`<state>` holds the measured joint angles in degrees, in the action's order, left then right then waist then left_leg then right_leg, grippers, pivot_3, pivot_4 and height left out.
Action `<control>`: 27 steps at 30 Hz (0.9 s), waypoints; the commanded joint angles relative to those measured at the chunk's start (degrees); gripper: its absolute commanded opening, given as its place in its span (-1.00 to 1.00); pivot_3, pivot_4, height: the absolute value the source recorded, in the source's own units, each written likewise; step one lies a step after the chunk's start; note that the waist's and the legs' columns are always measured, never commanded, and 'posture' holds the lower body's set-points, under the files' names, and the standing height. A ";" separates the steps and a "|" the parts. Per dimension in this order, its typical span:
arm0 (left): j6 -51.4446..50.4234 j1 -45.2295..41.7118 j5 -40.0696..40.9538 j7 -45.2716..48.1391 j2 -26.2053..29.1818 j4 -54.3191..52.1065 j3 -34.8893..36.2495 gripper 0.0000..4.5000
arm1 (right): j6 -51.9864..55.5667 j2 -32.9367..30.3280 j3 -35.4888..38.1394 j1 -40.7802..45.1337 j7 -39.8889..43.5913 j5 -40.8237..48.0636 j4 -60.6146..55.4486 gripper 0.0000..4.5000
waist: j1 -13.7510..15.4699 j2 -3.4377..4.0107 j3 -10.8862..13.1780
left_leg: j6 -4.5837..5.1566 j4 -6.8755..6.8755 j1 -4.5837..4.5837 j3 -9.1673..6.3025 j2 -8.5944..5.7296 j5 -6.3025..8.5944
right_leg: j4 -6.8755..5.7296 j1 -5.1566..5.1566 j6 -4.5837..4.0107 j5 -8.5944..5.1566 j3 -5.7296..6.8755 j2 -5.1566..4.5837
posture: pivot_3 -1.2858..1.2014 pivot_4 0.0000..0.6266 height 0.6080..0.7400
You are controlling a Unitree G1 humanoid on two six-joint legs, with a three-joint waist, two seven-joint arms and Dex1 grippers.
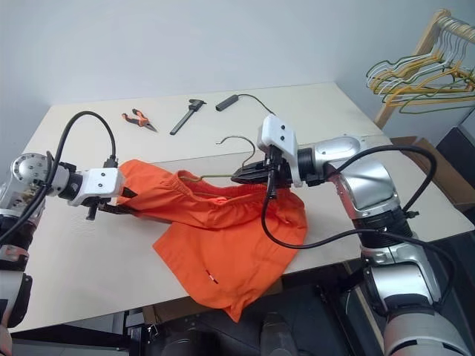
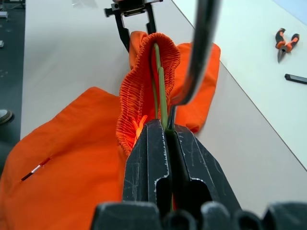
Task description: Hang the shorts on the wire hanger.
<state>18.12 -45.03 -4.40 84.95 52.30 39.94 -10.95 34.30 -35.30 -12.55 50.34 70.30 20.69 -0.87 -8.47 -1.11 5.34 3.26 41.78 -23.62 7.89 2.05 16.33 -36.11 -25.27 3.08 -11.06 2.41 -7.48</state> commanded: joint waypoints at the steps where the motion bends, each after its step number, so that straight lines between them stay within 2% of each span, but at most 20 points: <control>1: 2.63 -3.51 1.41 0.35 1.94 1.18 2.18 0.41 | 0.25 -1.36 0.38 2.93 1.66 0.07 -0.70 -1.00 | -0.06 0.00 0.00 | 0.00 0.00 0.00 0.00 0.00 0.00 | 0.00 0.00 0.00 0.00 0.00 0.00 | -0.10 -0.86 1.00; 5: -1.59 -5.49 6.33 1.85 0.61 0.09 4.97 0.99 | 0.92 -1.70 -0.64 4.06 2.16 -0.69 -0.26 -1.00 | -0.05 0.00 0.00 | 0.00 0.00 -0.02 0.00 0.00 0.00 | 0.01 0.00 0.00 0.00 0.01 0.00 | -0.09 -0.86 1.00; 12: -9.84 -1.87 15.01 5.82 -4.10 -10.69 6.10 0.99 | 1.01 -0.93 -2.35 4.60 2.16 -1.84 0.25 -1.00 | -0.12 0.02 -0.02 | 0.00 0.02 -0.03 -0.01 0.00 0.00 | -0.02 0.00 0.01 0.00 0.00 0.00 | -0.09 -0.87 1.00; 18: -10.63 -2.91 13.82 6.70 -8.39 -13.04 2.86 0.99 | 1.07 -0.67 -3.49 5.24 2.23 -2.54 0.22 -1.00 | -0.27 0.01 -0.02 | -0.02 0.03 -0.01 -0.01 -0.02 -0.01 | -0.03 0.01 0.01 0.00 0.00 0.00 | -0.10 -0.87 1.00; 24: -8.41 -6.04 9.09 4.16 -11.76 -9.22 -0.62 0.99 | 1.84 -0.38 -3.95 5.95 1.86 -2.75 0.02 -1.00 | -0.33 0.01 -0.03 | -0.02 0.03 -0.02 -0.01 -0.03 -0.02 | -0.02 0.01 0.01 0.01 0.00 0.00 | -0.11 -0.88 1.00; 27: -9.19 -7.41 7.98 4.20 -13.69 -8.20 -2.07 0.72 | 2.35 -0.12 -4.08 6.28 1.61 -2.80 0.05 -1.00 | -0.42 0.01 -0.06 | -0.02 0.03 -0.02 -0.02 -0.04 -0.01 | -0.01 0.02 0.01 0.01 0.00 0.00 | -0.11 -0.89 1.00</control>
<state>8.86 -50.60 4.15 89.46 38.76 31.93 -12.70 36.26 -35.39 -17.51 54.91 72.13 18.00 0.50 -8.90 -1.10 5.28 3.25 41.81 -23.64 7.87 2.01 16.31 -36.12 -25.25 3.09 -11.06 2.41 -7.48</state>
